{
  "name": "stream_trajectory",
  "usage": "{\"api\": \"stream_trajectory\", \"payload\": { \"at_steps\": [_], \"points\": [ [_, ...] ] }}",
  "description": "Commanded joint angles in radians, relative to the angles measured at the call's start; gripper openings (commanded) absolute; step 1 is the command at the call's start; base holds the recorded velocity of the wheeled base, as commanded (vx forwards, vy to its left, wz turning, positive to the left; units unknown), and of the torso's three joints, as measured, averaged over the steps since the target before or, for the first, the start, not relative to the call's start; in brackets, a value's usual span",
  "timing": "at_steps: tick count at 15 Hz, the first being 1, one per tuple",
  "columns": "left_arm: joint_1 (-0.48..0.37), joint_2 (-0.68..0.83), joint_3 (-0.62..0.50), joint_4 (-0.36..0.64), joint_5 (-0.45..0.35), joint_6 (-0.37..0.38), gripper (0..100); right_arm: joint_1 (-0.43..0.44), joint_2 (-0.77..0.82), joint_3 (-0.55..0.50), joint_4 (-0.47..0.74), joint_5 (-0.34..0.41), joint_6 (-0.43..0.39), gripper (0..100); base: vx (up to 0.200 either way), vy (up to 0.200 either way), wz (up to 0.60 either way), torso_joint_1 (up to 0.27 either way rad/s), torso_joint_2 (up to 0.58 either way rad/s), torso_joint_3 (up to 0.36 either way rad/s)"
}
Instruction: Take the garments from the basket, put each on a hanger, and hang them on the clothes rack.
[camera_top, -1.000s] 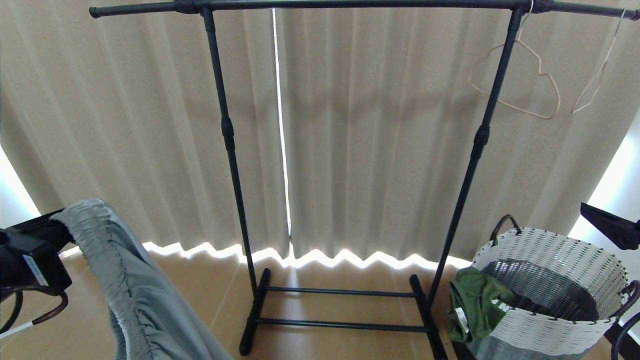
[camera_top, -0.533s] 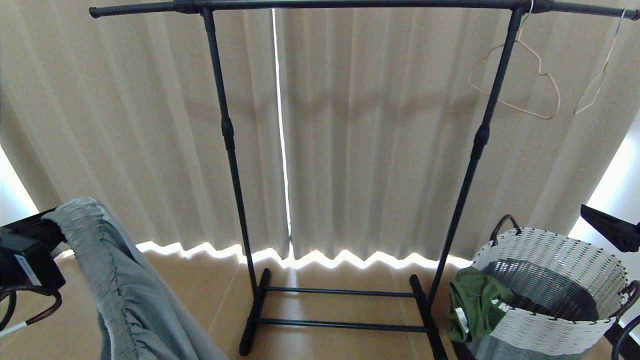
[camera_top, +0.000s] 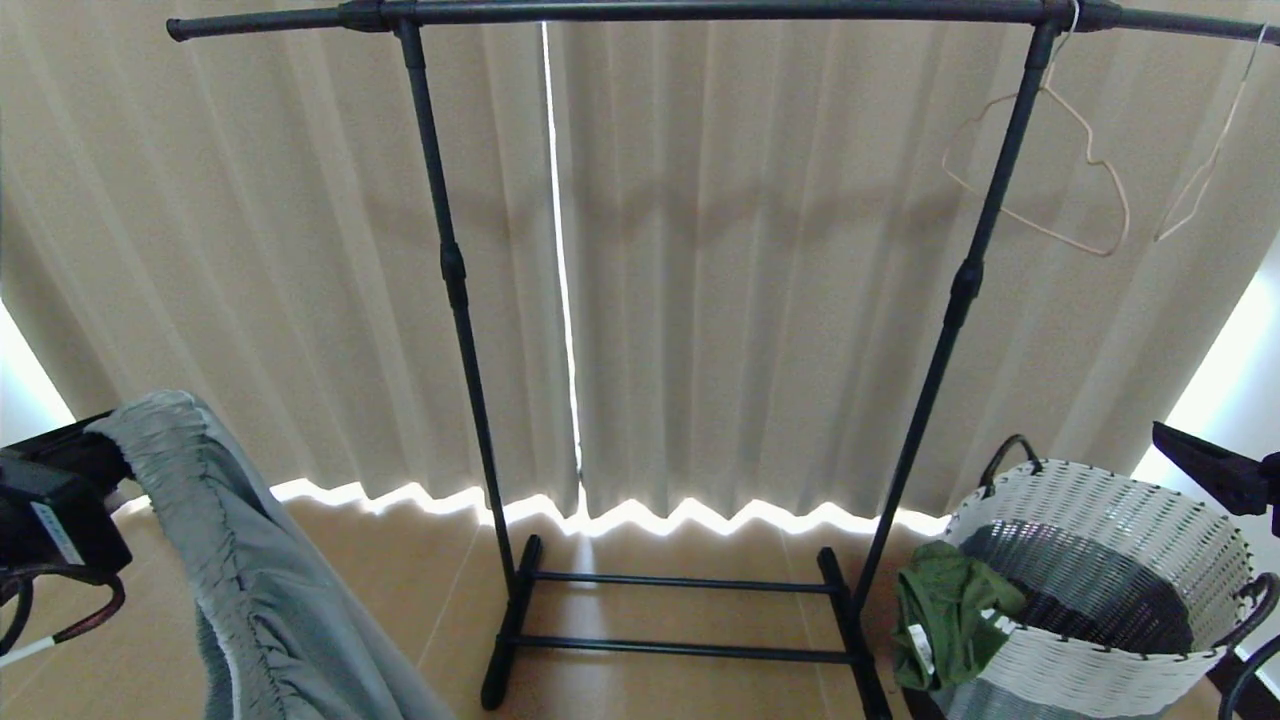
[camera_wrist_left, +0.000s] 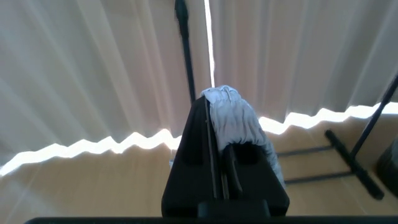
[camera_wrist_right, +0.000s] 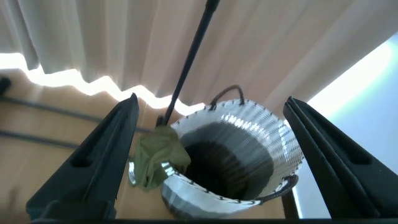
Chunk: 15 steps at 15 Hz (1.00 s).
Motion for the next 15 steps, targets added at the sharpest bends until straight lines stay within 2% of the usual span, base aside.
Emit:
{"api": "stream_trajectory", "payload": {
  "at_steps": [1, 7, 11, 15],
  "points": [
    [0.000, 0.002, 0.003, -0.005, 0.001, 0.001, 0, 0.000, 0.002, -0.001, -0.002, 0.000, 0.000, 100, 0.000, 0.000, 0.00, 0.119, -0.55, -0.339],
    [-0.001, -0.008, 0.022, -0.006, -0.001, 0.011, 0, 0.000, 0.003, -0.008, -0.004, 0.002, 0.000, 100, 0.000, 0.000, 0.00, 0.137, -0.50, -0.308],
    [-0.003, -0.017, 0.046, -0.012, -0.001, 0.050, 0, 0.000, 0.003, 0.016, -0.008, 0.014, 0.006, 100, 0.000, 0.000, 0.00, 0.185, -0.48, -0.299],
    [-0.003, -0.026, 0.051, -0.012, -0.001, 0.054, 0, -0.001, 0.020, 0.018, -0.076, 0.051, 0.007, 100, 0.000, 0.000, 0.00, 0.198, -0.49, -0.294]
  ]
}}
